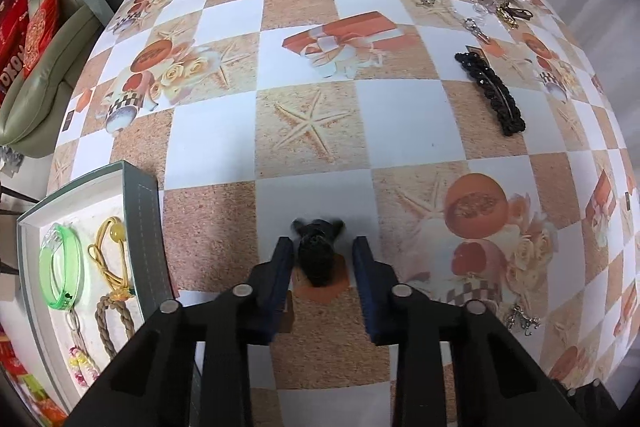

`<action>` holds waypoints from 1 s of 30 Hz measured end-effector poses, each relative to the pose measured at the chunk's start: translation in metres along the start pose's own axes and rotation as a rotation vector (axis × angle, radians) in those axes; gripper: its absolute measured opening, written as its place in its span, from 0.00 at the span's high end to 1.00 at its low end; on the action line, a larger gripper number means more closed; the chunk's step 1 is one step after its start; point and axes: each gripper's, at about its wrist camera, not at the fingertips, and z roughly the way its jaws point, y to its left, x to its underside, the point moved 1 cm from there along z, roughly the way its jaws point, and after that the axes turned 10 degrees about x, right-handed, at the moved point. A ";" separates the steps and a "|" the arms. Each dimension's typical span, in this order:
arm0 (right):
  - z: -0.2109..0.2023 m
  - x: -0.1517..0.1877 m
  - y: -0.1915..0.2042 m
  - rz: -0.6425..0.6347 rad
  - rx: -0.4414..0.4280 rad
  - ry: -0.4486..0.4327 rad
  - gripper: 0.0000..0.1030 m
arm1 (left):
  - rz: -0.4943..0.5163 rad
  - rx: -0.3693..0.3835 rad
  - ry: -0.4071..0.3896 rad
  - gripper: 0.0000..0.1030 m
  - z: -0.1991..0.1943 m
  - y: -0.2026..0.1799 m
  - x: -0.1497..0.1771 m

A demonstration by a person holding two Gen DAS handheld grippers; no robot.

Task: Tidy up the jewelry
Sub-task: 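Grasp the silver metal hair clip with the right tool while the left tool grasps the black claw clip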

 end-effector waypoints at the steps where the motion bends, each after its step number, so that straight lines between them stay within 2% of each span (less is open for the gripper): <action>1: -0.001 0.001 0.002 -0.012 -0.002 -0.005 0.45 | -0.003 0.005 0.001 0.78 0.000 0.000 0.000; 6: -0.007 0.003 0.014 -0.043 -0.018 -0.015 0.82 | -0.001 0.030 -0.008 0.78 -0.008 -0.002 0.003; 10: -0.008 0.003 0.003 -0.004 -0.069 0.001 0.83 | -0.003 0.052 -0.022 0.78 -0.020 -0.003 0.007; 19: -0.014 0.000 -0.052 0.156 -0.218 0.063 0.83 | -0.019 0.099 -0.046 0.78 -0.056 -0.004 0.022; 26: -0.022 0.002 -0.077 0.235 -0.255 0.106 0.83 | -0.037 0.115 -0.043 0.78 -0.082 -0.001 0.050; 30: -0.028 0.000 -0.078 0.225 -0.249 0.106 0.83 | -0.044 0.108 -0.032 0.78 -0.094 0.004 0.068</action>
